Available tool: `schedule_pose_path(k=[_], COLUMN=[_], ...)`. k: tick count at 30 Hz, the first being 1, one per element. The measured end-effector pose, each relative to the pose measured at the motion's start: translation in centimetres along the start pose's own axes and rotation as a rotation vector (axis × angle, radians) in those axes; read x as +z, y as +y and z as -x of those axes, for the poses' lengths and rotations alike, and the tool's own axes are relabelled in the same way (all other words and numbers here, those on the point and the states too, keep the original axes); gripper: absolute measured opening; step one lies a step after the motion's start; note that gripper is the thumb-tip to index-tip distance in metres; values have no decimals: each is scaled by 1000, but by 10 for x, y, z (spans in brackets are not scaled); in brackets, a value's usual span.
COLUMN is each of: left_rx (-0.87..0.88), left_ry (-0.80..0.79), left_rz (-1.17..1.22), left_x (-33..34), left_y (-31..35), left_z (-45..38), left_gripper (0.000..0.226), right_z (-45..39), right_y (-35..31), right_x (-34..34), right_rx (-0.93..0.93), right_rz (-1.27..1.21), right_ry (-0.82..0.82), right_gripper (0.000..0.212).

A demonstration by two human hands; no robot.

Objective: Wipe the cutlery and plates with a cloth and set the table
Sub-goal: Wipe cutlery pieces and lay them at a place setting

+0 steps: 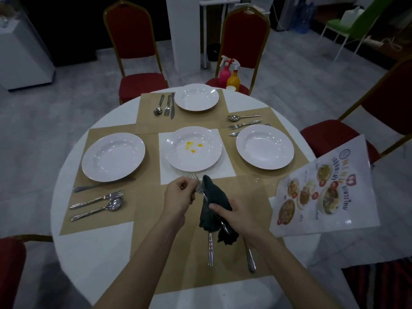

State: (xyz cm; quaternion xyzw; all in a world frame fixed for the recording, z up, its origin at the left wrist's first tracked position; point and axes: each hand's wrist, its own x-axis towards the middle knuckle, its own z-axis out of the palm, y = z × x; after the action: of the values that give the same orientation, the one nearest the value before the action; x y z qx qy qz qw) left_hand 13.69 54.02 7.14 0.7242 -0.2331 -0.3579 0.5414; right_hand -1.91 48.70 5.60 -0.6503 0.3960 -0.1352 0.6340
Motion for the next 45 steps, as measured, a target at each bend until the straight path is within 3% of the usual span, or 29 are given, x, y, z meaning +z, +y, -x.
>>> schedule_pose_path(k=[6,12,17,22,27,33,39,45], left_rx=[13,-34,-92,-217,-215,-219,-177,-186], left_ry=[114,-24,71,-114,-193,-36,-115,3], left_rz=[100,11,24,60,-9,106,47,79], left_x=[-5,16,-5,21,25,20,26,2], left_y=[1,-14,-18,-35,-40,-29,-26,-19], left_z=[-4,23,2,30,32,17,34,10], left_gripper=[33,32,33,29,23,20,23,23], right_z=[11,10,19,20,23,28,9,20], right_y=[-8,2,15,33,38,34,17,14], right_x=[-11,5,15,17,14,16,17,23], right_rx=[-16,32,55,101,91,92,81,94], right_rz=[-37,-108,-85,-92,-86,-92,-93,-78], right_ry=[-90,5,-8,126,99,37,88,23], right_gripper=[8,11,19,13,9,17,15,12])
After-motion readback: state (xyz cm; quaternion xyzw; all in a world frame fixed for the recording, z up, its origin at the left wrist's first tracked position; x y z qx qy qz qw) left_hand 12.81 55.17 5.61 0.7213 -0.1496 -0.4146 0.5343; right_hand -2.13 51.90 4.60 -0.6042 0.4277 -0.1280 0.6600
